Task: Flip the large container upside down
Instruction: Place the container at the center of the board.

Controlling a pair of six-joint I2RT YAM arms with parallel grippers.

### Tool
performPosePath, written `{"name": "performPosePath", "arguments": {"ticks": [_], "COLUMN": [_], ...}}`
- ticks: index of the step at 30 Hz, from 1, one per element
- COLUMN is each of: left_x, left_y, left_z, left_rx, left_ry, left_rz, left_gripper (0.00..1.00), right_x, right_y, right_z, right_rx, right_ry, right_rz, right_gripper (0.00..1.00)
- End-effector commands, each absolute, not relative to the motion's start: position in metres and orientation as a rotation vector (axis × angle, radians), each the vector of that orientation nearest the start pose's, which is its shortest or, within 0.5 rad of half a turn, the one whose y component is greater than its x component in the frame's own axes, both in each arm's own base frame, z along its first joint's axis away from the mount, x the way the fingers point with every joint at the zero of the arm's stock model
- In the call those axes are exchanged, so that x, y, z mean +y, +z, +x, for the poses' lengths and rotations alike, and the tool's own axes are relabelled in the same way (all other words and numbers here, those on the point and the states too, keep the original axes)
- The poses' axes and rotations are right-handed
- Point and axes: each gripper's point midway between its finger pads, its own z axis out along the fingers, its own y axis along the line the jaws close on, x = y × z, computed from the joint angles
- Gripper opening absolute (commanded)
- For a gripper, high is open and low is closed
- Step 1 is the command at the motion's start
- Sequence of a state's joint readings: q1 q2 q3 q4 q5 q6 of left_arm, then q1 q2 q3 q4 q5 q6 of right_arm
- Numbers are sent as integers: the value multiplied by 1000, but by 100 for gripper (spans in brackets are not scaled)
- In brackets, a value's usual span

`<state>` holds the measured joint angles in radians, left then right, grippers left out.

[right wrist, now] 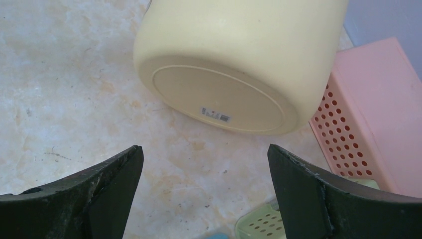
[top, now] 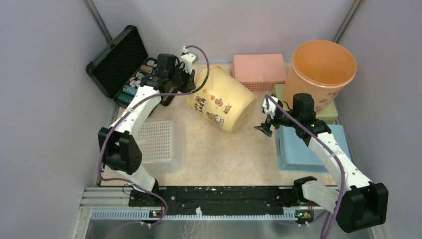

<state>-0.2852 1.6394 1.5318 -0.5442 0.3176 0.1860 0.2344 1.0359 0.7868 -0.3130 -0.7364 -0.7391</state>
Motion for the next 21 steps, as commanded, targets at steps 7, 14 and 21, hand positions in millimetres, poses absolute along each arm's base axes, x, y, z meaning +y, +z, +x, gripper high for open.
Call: {"name": "performPosePath", "arguments": {"ticks": [7,14,21], "left_x": [-193,-204,-210], "left_y": [245,263,243], "left_z": [419,413,406], "left_rx": [1974,1943,2015], "left_ry": [-507,-592,-669], "left_rz": [785,798,805], "left_gripper": [0,0,0], "right_x": [173,168,177], "right_y": [222,230,225], "right_z": [292,320,336], "right_rx": [1442,1341,1212], "right_ry": [405,243,171], "right_rz": [-1287,-1294,-1399], "right_gripper": [96,99,99]}}
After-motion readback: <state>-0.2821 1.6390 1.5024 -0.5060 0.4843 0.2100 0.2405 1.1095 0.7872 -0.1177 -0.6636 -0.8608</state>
